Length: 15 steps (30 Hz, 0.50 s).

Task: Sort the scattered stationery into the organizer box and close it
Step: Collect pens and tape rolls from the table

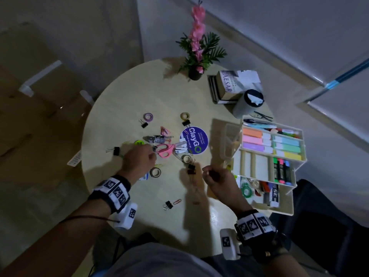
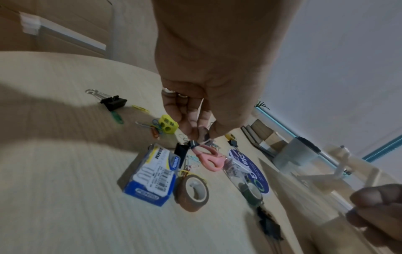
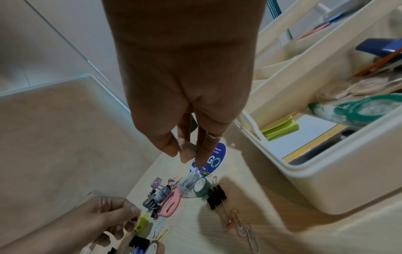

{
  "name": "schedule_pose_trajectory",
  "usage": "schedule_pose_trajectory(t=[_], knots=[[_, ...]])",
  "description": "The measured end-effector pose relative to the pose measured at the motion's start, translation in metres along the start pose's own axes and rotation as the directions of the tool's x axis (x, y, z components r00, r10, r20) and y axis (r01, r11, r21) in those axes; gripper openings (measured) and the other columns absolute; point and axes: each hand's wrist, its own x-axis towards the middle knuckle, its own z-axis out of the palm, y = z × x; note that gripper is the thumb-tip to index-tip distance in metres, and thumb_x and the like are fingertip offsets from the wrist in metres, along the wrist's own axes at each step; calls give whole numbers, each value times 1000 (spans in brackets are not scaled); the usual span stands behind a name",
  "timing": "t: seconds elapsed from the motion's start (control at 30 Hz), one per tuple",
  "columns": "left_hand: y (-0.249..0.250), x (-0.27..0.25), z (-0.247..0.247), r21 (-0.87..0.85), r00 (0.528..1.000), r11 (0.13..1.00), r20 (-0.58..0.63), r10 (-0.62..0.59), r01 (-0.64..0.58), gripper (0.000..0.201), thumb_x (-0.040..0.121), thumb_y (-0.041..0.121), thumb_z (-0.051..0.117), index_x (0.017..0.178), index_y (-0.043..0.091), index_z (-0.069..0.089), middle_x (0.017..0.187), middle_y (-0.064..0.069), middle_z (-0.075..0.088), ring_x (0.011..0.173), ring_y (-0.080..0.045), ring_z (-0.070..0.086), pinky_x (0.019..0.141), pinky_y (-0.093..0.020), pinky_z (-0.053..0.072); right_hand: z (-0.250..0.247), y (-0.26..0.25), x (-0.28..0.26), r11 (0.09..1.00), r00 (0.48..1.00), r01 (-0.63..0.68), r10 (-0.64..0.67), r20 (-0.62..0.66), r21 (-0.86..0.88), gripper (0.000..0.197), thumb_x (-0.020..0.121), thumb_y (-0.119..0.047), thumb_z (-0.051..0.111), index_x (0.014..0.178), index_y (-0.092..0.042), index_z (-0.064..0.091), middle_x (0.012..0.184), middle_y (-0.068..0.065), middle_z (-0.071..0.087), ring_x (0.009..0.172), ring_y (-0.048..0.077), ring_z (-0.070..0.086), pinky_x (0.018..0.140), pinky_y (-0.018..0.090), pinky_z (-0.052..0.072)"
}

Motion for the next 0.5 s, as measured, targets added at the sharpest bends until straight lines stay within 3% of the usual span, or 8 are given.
schedule_pose_trajectory(t=[0.07, 0.17, 0.23, 0.3, 0.37, 0.43, 0.5], knots=[[6, -4, 4, -67, 999, 997, -27, 44, -45, 19, 98, 29, 63, 83, 19, 64, 67, -2, 65, 66, -28, 65, 56, -37, 52, -11, 0, -10, 1000, 1000, 26, -26, -7, 4, 15, 98, -14, 70, 93, -28, 74, 73, -5, 72, 62, 5, 58, 62, 20, 47], [30, -12, 7, -202, 985, 964, -40, 167, -171, 13, 101, 22, 64, 89, 17, 66, 68, 5, 62, 64, -17, 59, 60, -33, 47, -34, 3, -24, 997, 997, 79, -79, -16, -6, 22, 93, -5, 70, 97, -26, 74, 85, -5, 75, 76, 16, 70, 72, 32, 58], [55, -18, 9, -276, 963, 923, -57, 264, -270, 12, 101, 18, 63, 89, 19, 67, 74, 10, 60, 70, -12, 58, 66, -31, 44, -54, 8, -32, 992, 991, 123, -124, -58, -17, 27, 87, 2, 73, 96, -24, 72, 91, -6, 74, 83, 15, 71, 79, 35, 60], [82, -23, 11, -318, 934, 879, -84, 347, -355, 12, 99, 25, 61, 89, 25, 67, 81, 11, 65, 77, -13, 62, 73, -35, 49, -79, 13, -37, 985, 978, 156, -164, -132, -68, 28, 85, 2, 78, 90, -23, 68, 91, -8, 71, 84, 15, 68, 76, 30, 56], [112, -29, 14, -346, 916, 851, -87, 391, -395, 8, 98, 28, 65, 90, 30, 67, 84, 15, 69, 79, -4, 65, 76, -34, 54, -106, 24, -41, 974, 953, 185, -211, -218, -133, 29, 84, 1, 81, 88, -24, 67, 89, -8, 70, 83, 13, 66, 71, 26, 51], [147, -37, 17, -395, 905, 822, -62, 421, -410, 6, 96, 21, 72, 94, 27, 70, 89, 16, 71, 80, 1, 67, 72, -22, 53, -133, 39, -41, 980, 933, 145, -180, -312, -134, 27, 85, -1, 81, 88, -24, 69, 86, -7, 69, 76, 13, 65, 66, 30, 53], [184, -43, 23, -429, 884, 788, -52, 466, -441, 4, 97, 20, 72, 100, 22, 74, 96, 12, 73, 84, -1, 67, 74, -22, 55, -154, 53, -38, 994, 929, 80, -99, -356, -69, 23, 88, -2, 80, 88, -23, 70, 81, -5, 70, 70, 17, 66, 60, 34, 56]])
